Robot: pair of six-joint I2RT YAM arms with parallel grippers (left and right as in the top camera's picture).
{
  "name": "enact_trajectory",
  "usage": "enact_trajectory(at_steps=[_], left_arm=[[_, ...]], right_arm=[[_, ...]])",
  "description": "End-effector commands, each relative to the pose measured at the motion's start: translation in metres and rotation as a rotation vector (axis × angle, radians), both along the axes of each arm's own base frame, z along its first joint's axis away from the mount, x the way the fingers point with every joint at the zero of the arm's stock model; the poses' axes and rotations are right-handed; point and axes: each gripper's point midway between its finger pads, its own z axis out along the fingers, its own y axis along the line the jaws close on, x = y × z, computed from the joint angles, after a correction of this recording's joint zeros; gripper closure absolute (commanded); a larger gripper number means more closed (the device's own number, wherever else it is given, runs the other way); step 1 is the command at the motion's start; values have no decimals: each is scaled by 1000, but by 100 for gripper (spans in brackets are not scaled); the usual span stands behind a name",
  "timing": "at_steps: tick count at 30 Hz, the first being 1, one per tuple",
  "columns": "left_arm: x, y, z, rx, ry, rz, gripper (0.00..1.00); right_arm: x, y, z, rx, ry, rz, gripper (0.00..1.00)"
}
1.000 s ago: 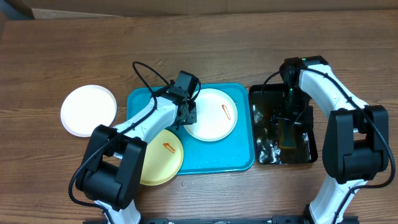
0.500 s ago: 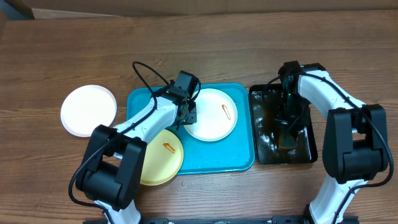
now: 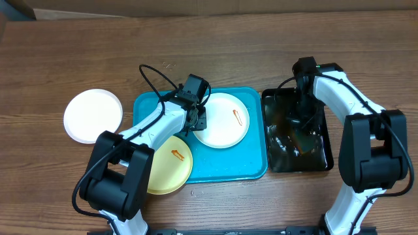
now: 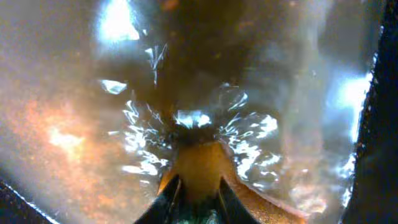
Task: Clean dirty plates on tray and stack at the side
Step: 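Rub the sponge in the black tray's water with the right gripper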
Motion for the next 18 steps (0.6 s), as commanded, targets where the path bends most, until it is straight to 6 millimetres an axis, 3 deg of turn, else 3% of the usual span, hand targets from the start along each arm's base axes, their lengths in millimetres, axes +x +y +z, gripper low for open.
enact_trajectory(at_steps=[1,3,8,14,15,16,18], left_arm=[[-4,-2,-7,2,19,-2,60],[-4,-2,-7,2,20,-2,60],[-5,-2,-7,2,21,-2,59],[-5,-1,-7,3,23,-2,59],[-5,-1,-7,3,22,-2,59],[-5,-1,-7,3,21,-2,59],[-5,-1,-7,3,21,-2,59]], right_arm=[[12,-1,12,-3,-53,-4,32],[15,-1,15,-2,-61,-6,17],[22,-1,39,-3,-62,-7,16],[-10,-17,56,-89,77,10,19],[-11,-17,55,-89,80,10,21],[-10,-17,51,-88,72,10,36],[-12,-17,45,-88,77,10,47]])
